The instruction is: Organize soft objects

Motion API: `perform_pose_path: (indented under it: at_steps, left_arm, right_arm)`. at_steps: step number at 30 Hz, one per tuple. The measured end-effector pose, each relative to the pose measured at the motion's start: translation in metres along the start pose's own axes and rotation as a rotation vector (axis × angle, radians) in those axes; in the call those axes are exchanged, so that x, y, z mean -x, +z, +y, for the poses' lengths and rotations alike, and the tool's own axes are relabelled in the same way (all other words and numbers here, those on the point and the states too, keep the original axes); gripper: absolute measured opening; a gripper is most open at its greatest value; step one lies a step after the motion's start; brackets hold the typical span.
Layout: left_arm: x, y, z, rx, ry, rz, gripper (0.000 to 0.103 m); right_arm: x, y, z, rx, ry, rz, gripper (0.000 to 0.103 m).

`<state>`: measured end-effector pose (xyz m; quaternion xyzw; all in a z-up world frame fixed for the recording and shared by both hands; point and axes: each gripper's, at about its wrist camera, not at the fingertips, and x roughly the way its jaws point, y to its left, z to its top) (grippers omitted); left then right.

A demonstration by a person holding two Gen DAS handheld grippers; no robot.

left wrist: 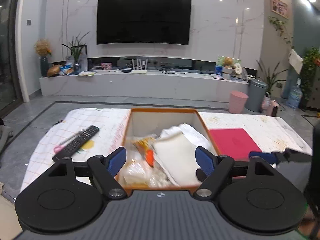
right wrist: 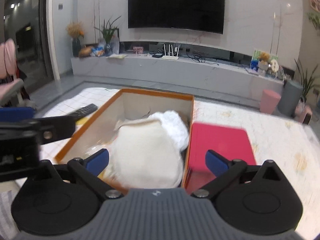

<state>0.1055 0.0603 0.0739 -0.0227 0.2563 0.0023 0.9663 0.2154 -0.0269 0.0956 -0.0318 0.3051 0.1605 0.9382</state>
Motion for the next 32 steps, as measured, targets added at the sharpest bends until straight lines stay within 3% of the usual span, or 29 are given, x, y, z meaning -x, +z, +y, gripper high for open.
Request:
perform_pose_path:
  at_steps: [5, 11, 18, 32]
  left_arm:
    - [0.008, -0.022, -0.008, -0.014, -0.038, 0.018, 0.092]
    - [0.012, -0.045, -0.016, -0.019, -0.029, 0.040, 0.092]
    - [0.021, -0.065, -0.024, -0.016, -0.056, 0.060, 0.092]
    - [0.027, -0.073, -0.034, -0.026, -0.048, 0.050, 0.092]
  right_arm:
    - [0.035, -0.041, 0.007, -0.005, 0.015, -0.012, 0.100]
    - [0.067, -0.070, 0.015, -0.024, 0.046, -0.068, 0.100]
    - [0.076, -0.085, 0.009, -0.067, 0.053, -0.061, 0.100]
    - [0.080, -0.097, -0.006, -0.119, 0.066, -0.053, 0.100]
